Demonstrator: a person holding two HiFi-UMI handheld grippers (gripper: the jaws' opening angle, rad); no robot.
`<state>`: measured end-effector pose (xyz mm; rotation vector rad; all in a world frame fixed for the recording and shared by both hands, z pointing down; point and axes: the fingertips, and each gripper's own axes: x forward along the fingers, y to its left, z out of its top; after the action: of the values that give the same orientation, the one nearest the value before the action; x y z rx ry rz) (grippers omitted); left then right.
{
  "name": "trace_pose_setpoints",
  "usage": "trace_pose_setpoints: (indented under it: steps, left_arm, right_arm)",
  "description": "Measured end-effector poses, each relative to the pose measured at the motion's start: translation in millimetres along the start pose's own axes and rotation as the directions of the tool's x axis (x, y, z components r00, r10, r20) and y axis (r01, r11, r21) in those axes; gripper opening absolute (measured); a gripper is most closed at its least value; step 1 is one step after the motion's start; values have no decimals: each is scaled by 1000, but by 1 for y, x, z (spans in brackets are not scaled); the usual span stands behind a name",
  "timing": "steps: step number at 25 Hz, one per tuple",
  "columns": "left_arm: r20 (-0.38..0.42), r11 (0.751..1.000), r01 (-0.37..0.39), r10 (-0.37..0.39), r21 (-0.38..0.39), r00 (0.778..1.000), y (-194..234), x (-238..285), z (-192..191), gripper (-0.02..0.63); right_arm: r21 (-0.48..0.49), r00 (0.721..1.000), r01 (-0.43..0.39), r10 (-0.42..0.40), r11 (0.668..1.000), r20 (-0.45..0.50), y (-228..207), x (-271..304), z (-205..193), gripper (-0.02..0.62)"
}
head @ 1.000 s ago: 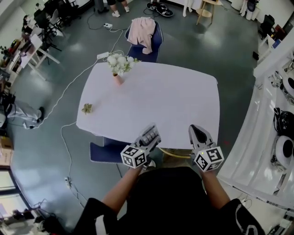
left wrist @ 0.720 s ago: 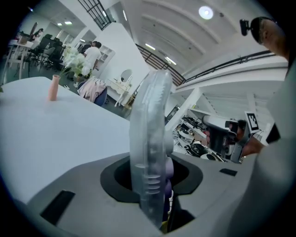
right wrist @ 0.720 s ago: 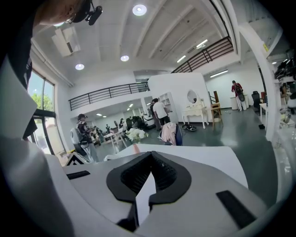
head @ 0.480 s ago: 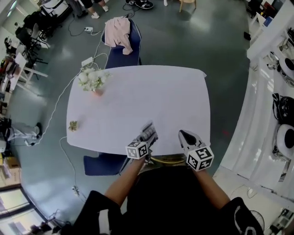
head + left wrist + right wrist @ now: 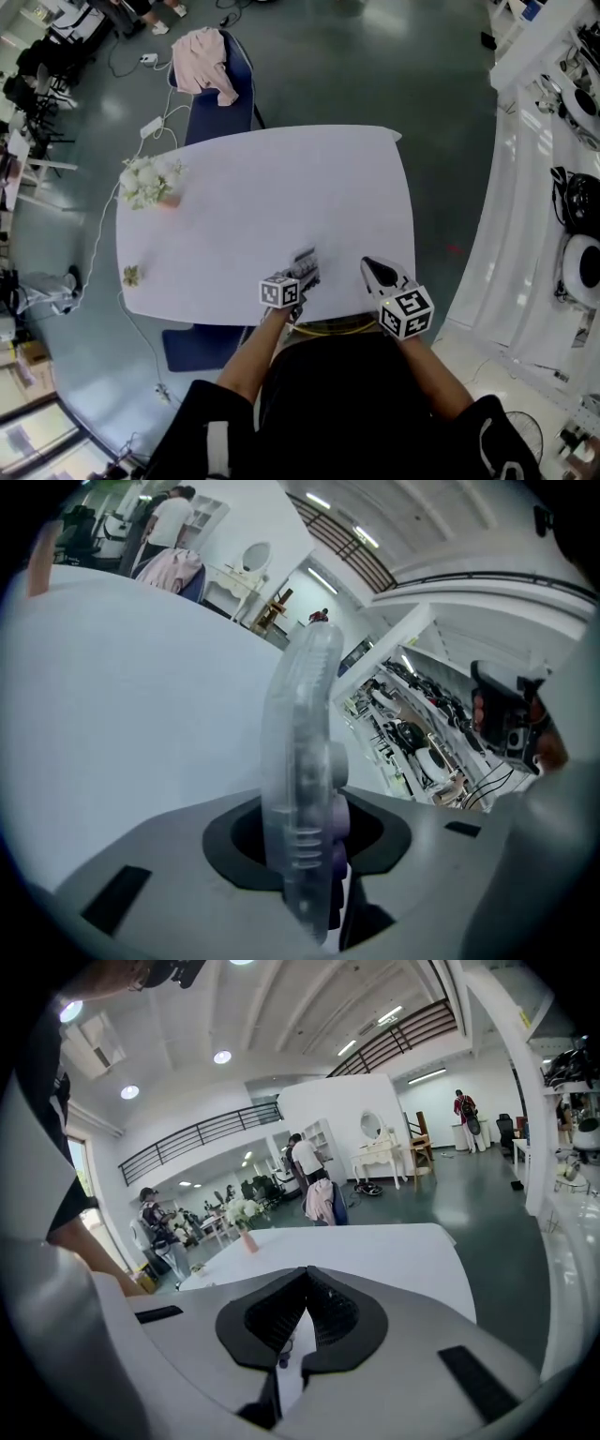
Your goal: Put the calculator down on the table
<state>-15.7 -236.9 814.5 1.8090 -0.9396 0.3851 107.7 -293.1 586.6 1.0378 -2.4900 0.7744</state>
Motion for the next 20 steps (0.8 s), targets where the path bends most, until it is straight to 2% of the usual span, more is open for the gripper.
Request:
trace_pose_setpoints:
  steps: [6, 11, 15, 20]
  left_arm:
    - [-61, 998, 16, -19, -55, 998, 0, 20, -5, 130]
    - [-161, 996, -88, 85, -13, 983, 12, 21, -16, 165]
    - [-177, 989, -147, 147, 13, 973, 18, 16, -16, 188]
    - [-161, 969, -234, 243, 75, 956, 27, 7, -14, 288]
  right_arm:
    - [20, 998, 62, -62, 998, 13, -40, -7, 8, -2]
    - [36, 995, 93, -94, 995, 32, -52, -14, 12, -2]
    - [55, 992, 85, -90, 995, 84, -45, -23, 23, -2]
    - [47, 990, 98, -102, 994, 96, -31, -33, 19, -2]
